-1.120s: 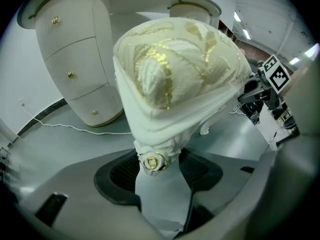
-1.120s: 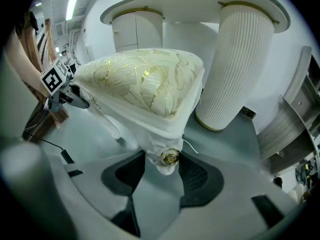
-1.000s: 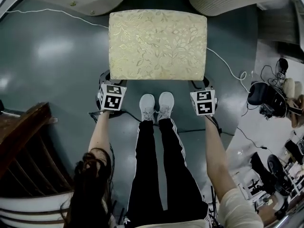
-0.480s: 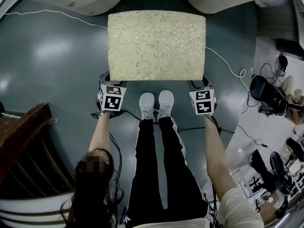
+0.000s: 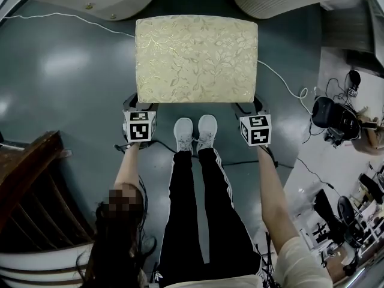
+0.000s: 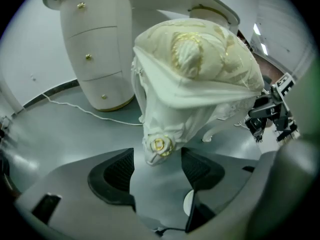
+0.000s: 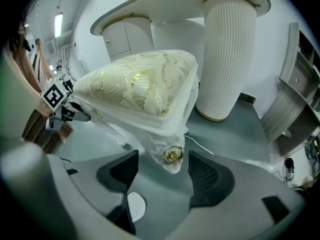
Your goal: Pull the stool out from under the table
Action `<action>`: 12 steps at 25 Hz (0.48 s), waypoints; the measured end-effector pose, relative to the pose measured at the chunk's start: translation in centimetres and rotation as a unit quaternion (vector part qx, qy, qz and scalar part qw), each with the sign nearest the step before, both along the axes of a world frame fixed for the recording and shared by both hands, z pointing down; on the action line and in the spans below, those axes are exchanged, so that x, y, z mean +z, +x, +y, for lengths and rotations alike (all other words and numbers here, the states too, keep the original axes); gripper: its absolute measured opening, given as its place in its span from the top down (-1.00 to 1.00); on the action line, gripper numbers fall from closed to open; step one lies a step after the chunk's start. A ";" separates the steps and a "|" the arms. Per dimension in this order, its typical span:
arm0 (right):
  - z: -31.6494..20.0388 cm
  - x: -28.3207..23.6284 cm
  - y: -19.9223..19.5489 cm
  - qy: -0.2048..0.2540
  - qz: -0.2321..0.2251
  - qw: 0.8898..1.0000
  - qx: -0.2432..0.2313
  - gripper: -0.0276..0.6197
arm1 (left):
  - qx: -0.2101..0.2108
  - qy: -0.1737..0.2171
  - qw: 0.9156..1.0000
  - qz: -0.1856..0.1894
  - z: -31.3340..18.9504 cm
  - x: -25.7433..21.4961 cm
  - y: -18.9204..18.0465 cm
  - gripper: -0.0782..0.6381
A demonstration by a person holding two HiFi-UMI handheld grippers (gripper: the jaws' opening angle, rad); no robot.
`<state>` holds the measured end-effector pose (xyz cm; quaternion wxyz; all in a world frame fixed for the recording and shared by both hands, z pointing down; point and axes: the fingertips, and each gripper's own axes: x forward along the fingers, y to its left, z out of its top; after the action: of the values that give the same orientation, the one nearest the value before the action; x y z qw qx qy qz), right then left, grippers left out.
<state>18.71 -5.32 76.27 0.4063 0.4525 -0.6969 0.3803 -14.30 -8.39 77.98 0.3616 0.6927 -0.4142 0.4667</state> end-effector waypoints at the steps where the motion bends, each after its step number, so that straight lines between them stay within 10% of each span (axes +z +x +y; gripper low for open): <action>1: 0.2 -0.1 0.0 -0.002 -0.002 1.000 0.004 -0.04 | -0.016 -0.002 1.000 0.002 0.4 -0.1 -0.3 0.00; 12: 0.6 -4.8 0.2 -0.026 0.027 0.999 -0.027 -0.05 | -0.059 -0.005 0.998 0.004 0.1 -4.9 -2.7 -0.01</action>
<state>18.93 -4.67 71.52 0.4463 0.4332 -0.6875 0.3749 -17.00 -8.26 73.10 0.3932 0.6671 -0.4507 0.4442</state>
